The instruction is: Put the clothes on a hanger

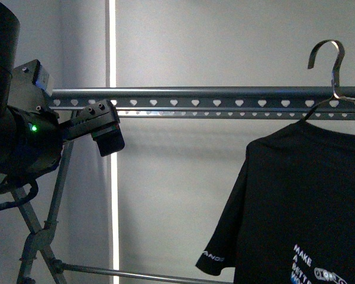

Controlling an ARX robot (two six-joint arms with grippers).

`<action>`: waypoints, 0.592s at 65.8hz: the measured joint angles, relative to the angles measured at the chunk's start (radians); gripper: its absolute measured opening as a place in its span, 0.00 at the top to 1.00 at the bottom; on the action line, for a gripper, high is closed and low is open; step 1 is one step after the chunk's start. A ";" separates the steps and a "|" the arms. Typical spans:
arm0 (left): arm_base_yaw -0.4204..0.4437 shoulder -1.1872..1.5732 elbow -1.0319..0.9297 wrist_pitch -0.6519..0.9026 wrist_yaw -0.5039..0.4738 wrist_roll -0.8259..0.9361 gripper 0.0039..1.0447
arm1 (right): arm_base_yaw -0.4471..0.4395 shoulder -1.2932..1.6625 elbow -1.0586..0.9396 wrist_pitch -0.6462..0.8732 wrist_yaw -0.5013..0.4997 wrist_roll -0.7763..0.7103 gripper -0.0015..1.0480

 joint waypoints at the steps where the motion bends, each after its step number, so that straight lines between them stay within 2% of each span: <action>1: -0.002 0.003 -0.008 0.021 0.002 0.001 0.06 | 0.004 0.005 0.010 0.004 0.007 0.035 0.91; 3: -0.005 0.013 -0.019 0.063 0.000 0.022 0.06 | 0.010 0.019 0.032 0.008 0.019 0.082 0.91; 6: 0.000 0.010 -0.093 0.201 -0.027 0.134 0.17 | 0.024 0.042 0.069 0.009 0.032 0.171 0.91; 9: 0.008 -0.004 -0.154 0.267 -0.023 0.214 0.24 | 0.034 0.058 0.094 0.011 0.039 0.210 0.91; 13: 0.031 -0.055 -0.285 0.343 -0.009 0.303 0.38 | 0.052 0.086 0.137 0.012 0.059 0.272 0.91; 18: 0.051 -0.110 -0.381 0.380 0.009 0.338 0.50 | 0.066 0.110 0.178 0.011 0.087 0.318 0.91; 26: 0.092 -0.229 -0.556 0.436 0.051 0.369 0.79 | 0.094 0.179 0.277 0.007 0.138 0.414 0.91; 33: 0.112 -0.290 -0.638 0.451 0.069 0.376 0.97 | 0.106 0.218 0.323 -0.008 0.157 0.452 0.91; 39: 0.127 -0.344 -0.700 0.454 0.087 0.380 0.97 | 0.116 0.245 0.352 -0.028 0.175 0.465 0.91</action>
